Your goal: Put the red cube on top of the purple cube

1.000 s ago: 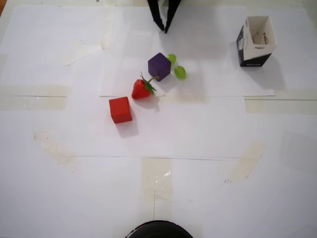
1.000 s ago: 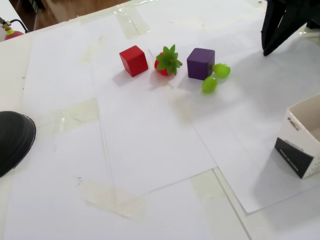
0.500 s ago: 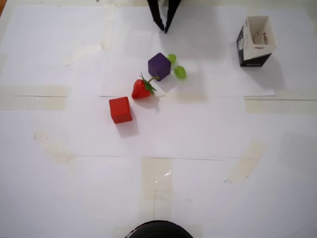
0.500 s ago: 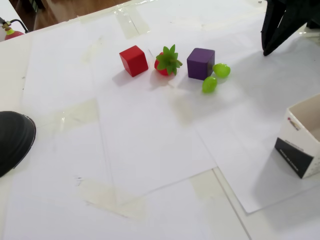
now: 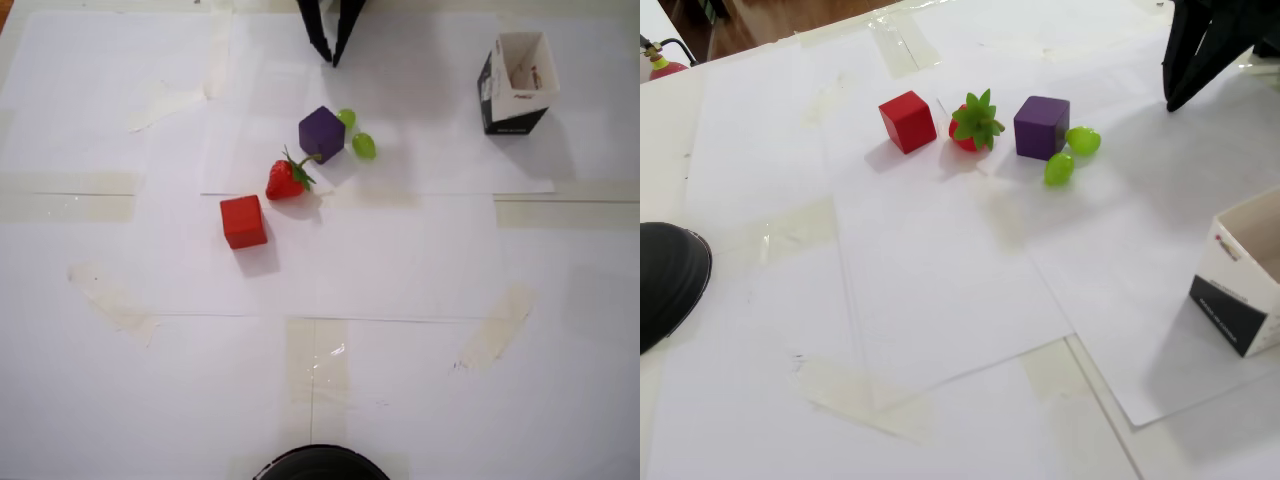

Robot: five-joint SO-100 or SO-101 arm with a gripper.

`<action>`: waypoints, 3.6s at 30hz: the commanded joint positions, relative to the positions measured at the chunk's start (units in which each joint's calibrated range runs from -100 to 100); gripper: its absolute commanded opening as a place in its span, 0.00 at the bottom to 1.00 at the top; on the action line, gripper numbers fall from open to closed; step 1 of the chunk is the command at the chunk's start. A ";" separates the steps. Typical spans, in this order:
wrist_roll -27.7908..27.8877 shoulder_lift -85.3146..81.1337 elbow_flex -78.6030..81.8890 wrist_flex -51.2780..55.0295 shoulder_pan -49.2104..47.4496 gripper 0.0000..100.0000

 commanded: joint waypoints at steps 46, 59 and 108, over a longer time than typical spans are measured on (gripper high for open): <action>15.14 94.80 -106.45 4.81 10.26 0.00; 18.07 115.78 -135.45 13.47 9.16 0.00; 12.60 139.34 -146.09 11.84 2.39 0.33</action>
